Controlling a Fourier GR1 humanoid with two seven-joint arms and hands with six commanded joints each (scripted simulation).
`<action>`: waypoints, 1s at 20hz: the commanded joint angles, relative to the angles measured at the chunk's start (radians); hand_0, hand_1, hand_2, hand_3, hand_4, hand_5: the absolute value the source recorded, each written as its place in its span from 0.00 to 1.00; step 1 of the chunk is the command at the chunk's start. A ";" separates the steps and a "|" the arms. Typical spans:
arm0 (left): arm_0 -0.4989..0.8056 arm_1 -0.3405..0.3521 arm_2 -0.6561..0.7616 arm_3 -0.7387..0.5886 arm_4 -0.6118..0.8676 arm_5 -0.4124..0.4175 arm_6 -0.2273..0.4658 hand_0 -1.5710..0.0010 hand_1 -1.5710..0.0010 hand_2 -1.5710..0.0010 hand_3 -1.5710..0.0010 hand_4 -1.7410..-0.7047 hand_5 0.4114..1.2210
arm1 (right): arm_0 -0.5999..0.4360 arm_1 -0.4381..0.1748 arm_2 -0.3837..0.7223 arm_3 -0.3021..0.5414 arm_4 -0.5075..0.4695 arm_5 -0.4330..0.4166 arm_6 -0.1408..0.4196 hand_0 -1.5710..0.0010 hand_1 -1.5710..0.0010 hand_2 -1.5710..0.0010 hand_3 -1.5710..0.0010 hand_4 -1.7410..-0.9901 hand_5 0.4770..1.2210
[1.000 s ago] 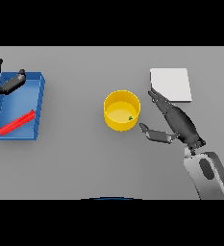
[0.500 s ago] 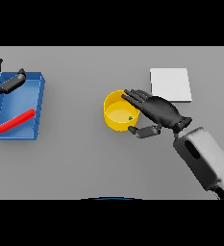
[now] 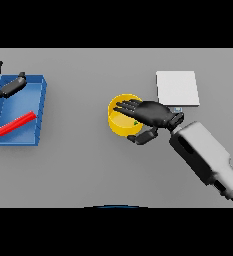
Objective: Pick up the red beaker and tilt it to pour out 1 green nut into yellow bowl. Pick up the yellow bowl and place it on the metallic measuring scale.
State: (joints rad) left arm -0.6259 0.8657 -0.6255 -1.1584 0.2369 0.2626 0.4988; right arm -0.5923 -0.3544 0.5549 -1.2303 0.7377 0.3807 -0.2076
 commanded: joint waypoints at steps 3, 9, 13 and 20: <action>-0.004 0.004 0.002 -0.003 0.002 -0.003 -0.001 1.00 1.00 1.00 1.00 0.91 0.40 | -0.028 0.007 0.024 0.051 0.017 0.020 -0.006 1.00 1.00 1.00 1.00 0.63 0.27; -0.001 0.001 0.003 0.005 0.002 0.000 -0.003 1.00 1.00 1.00 1.00 0.91 0.40 | -0.069 0.026 0.068 0.105 0.043 0.066 0.002 1.00 1.00 1.00 1.00 0.58 0.27; -0.007 0.001 0.006 0.013 0.001 -0.004 -0.009 1.00 1.00 1.00 1.00 0.91 0.39 | -0.096 0.033 0.080 0.134 0.056 0.077 0.012 1.00 1.00 1.00 0.99 0.58 0.34; -0.006 0.011 0.013 -0.003 0.008 -0.003 -0.011 1.00 1.00 1.00 1.00 0.91 0.39 | -0.097 0.027 0.107 0.132 0.068 0.119 0.012 0.43 0.46 0.48 0.62 0.28 0.78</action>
State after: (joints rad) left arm -0.6318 0.8766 -0.6125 -1.1614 0.2448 0.2598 0.4873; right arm -0.6895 -0.3279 0.6616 -1.0990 0.8048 0.5003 -0.2000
